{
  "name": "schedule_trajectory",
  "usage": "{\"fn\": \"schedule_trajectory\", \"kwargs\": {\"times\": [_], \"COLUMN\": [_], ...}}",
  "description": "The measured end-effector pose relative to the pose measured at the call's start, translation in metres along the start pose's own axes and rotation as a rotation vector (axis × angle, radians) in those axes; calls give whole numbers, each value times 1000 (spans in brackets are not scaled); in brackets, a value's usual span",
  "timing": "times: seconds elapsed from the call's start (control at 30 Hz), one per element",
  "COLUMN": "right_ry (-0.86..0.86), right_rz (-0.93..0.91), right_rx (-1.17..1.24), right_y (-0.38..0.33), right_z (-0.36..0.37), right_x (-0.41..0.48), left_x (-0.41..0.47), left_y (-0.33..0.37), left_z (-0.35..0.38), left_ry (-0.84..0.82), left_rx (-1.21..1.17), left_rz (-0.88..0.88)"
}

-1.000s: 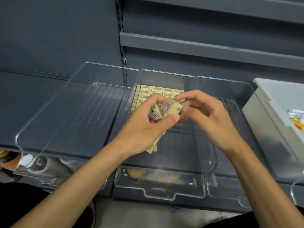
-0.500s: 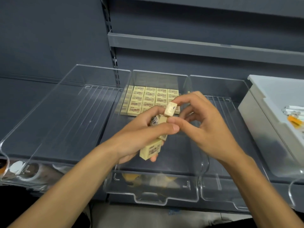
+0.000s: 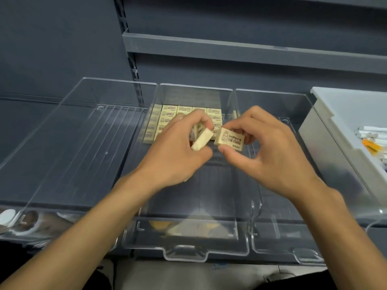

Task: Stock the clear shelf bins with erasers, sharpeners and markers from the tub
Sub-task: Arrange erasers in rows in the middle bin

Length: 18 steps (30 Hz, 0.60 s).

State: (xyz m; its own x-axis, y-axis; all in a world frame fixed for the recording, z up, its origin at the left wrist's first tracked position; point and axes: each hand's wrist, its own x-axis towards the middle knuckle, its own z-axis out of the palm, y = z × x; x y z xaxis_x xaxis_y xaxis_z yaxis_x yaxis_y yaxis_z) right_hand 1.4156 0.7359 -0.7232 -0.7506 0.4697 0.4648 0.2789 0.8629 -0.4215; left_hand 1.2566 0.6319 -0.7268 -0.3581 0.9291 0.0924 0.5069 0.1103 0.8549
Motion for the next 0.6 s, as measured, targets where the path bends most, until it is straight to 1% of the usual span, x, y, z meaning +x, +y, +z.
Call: {"fn": "schedule_trajectory", "kwargs": {"times": [0.07,0.13,0.3,0.47,0.53,0.6], "right_ry": [10,-16,-197,-225,-317,-438], "right_rz": [-4,10,127,195,186,139], "right_rx": [10,-6,-164,-275,-390,-592], "right_y": [-3,-3,0,2,3,3], "right_z": [4,8,13,15,18,24], "right_x": [3,6,20,47,57,64], "left_x": [8,8,-13,-19,-18,-18], "left_y": [2,1,-4,1,2,2], "left_z": [-3,-7,-17,-32,-35,-36], "left_ry": [25,57,25,38,50,65], "left_rx": [34,78,193,201,190,183], "left_rz": [20,14,18,39,53,54]}}
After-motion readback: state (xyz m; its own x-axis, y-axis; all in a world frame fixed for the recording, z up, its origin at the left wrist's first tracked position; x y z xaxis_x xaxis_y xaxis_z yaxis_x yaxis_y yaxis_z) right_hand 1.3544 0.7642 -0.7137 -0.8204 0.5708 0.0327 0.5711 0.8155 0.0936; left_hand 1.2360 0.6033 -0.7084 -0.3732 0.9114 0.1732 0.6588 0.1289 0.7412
